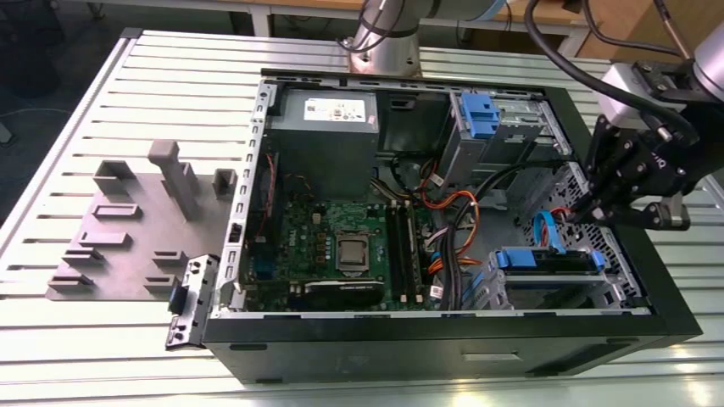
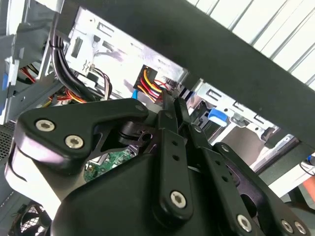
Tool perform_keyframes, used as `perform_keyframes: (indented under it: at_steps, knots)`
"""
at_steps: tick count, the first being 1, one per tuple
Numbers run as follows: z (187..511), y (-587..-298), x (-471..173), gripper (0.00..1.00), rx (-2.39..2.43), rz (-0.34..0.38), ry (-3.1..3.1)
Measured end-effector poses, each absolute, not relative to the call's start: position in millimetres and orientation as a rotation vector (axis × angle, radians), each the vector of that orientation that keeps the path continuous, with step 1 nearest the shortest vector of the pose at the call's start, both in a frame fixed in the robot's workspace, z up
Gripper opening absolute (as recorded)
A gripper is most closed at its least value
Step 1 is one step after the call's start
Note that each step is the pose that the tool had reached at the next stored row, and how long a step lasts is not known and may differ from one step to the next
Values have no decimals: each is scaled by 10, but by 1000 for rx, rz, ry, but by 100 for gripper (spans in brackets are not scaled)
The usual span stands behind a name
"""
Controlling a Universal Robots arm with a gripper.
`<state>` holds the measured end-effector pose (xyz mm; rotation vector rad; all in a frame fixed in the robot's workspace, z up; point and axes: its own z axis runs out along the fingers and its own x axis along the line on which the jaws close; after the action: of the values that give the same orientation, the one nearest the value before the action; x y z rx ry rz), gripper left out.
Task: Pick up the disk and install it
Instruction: 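Insert the second disk wire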
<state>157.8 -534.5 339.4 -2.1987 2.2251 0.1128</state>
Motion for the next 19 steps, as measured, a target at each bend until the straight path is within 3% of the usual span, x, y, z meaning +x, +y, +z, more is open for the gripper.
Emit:
perform_keyframes:
  at_steps: [19]
  knots:
    - [3394,-5583,1398,16,-2178,66,2201]
